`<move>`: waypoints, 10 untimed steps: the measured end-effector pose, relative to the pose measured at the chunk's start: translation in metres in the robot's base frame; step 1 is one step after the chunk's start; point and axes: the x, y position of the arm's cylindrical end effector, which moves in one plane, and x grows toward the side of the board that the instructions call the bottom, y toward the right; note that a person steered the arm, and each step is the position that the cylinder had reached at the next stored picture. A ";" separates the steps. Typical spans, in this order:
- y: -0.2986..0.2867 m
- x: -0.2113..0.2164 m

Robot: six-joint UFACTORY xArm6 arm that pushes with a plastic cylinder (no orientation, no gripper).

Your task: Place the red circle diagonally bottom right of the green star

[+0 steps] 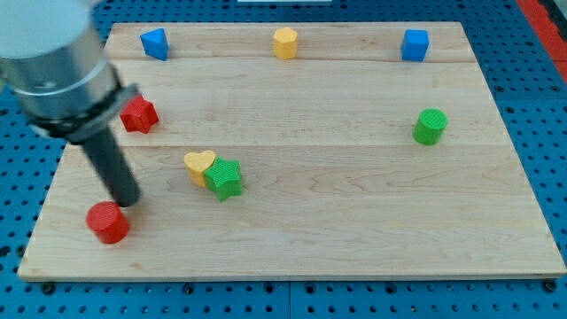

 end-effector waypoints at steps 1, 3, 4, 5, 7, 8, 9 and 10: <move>-0.062 0.000; 0.035 0.025; 0.083 0.027; 0.060 0.028; 0.019 0.046; 0.021 0.054; 0.043 0.058; 0.110 0.065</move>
